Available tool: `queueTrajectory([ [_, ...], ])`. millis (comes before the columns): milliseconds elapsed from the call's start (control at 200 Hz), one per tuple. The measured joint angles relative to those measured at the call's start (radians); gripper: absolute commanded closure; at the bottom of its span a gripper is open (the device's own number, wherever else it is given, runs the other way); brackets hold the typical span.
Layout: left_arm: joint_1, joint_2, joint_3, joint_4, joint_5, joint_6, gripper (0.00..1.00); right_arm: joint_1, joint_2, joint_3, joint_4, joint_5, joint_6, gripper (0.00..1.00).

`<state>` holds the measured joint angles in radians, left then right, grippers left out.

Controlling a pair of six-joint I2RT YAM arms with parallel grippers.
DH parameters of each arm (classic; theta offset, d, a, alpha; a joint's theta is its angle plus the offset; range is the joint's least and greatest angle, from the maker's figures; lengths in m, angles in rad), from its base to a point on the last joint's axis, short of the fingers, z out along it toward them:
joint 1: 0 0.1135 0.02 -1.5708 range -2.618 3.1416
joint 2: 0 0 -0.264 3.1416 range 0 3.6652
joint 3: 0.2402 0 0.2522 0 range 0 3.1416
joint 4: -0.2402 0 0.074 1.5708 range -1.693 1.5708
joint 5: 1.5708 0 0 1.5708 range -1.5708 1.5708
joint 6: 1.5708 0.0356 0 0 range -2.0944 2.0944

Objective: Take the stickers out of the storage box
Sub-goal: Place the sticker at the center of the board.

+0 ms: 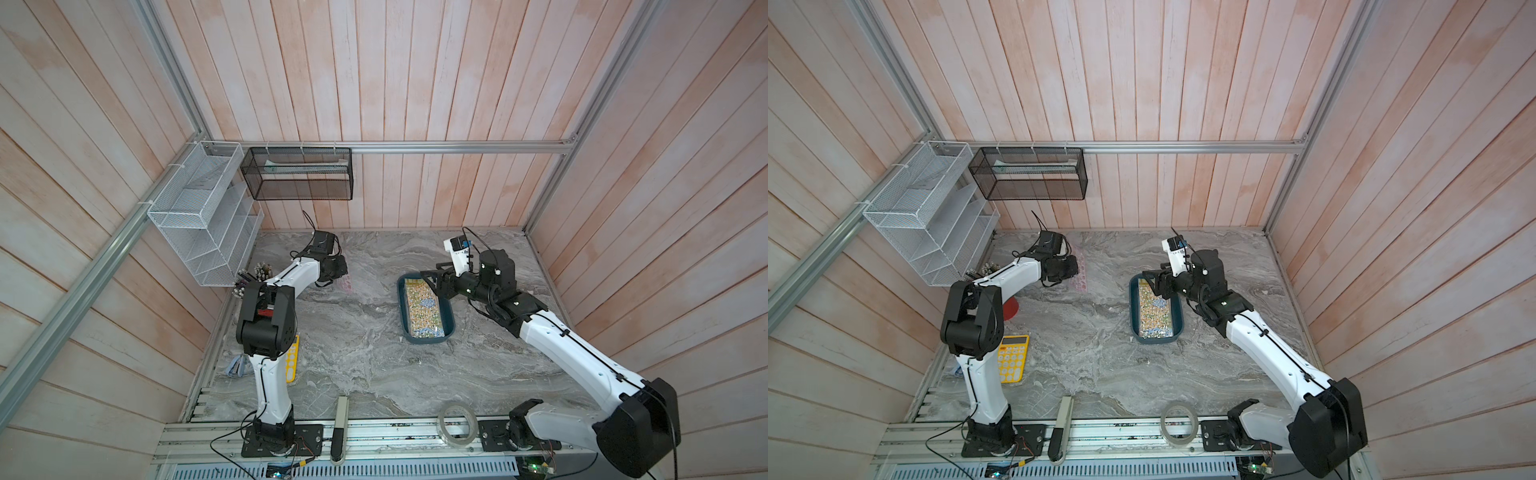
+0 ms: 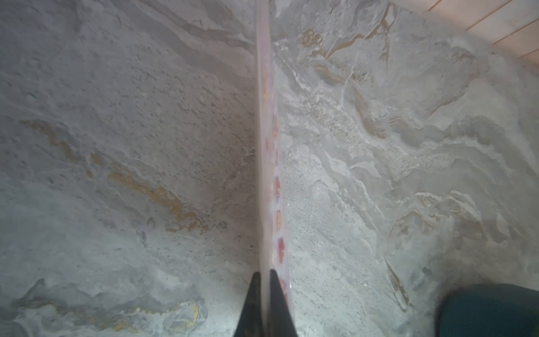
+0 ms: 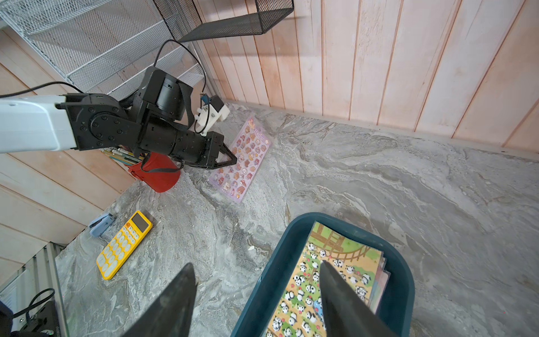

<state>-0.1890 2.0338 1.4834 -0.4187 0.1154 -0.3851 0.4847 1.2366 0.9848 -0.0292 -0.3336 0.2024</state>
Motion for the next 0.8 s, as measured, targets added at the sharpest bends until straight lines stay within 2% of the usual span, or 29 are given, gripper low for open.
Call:
queueTrajectory([
  [325,0.019,0.024,-0.009,0.022,0.011,-0.009,1.0,0.0,-0.04,0.016,0.003,0.027,0.0,0.31],
  [585,0.021,0.103,0.071,-0.017,-0.019,-0.027,0.72,0.0,-0.043,0.003,0.002,0.045,-0.001,0.31],
  [660,0.021,0.103,0.089,-0.034,-0.045,-0.032,0.67,0.0,-0.043,0.002,0.002,0.048,-0.001,0.31],
  [800,0.021,0.093,0.101,-0.056,-0.099,-0.029,0.64,0.0,-0.043,0.002,0.002,0.055,-0.004,0.31],
])
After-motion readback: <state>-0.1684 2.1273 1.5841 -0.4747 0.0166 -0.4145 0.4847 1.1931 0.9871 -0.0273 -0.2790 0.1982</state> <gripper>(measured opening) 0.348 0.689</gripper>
